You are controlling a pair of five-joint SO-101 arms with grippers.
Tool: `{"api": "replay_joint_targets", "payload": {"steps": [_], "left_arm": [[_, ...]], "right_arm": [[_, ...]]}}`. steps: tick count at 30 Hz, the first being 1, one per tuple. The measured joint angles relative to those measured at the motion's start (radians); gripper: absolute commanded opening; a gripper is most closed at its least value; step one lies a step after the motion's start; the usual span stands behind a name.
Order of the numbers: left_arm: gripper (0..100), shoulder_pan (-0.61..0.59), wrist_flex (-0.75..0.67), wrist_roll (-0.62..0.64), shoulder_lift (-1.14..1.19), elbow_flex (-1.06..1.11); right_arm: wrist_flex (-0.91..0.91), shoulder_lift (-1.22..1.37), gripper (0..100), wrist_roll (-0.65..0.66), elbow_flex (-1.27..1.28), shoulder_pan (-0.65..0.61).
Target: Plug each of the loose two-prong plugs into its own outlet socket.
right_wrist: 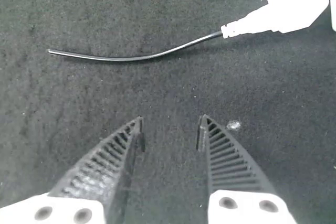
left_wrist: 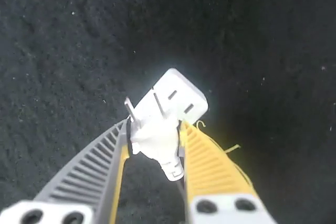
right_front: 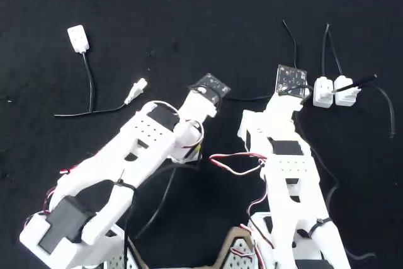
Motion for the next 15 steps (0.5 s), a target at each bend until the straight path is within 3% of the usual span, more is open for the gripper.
{"api": "replay_joint_targets", "payload": {"steps": [5, 11, 15], "left_arm": [[23, 0.0, 0.025, 0.023, 0.0, 0.0], [19, -0.006, 0.144, 0.026, 0.0, -0.032], [19, -0.11, 0.241, 0.026, 0.0, -0.114]], "right_arm": [[0.0, 0.0, 16.6, 0.0, 0.0, 0.0], [0.0, 0.0, 16.6, 0.0, 0.0, 0.0], [0.0, 0.0, 16.6, 0.0, 0.0, 0.0]]}}
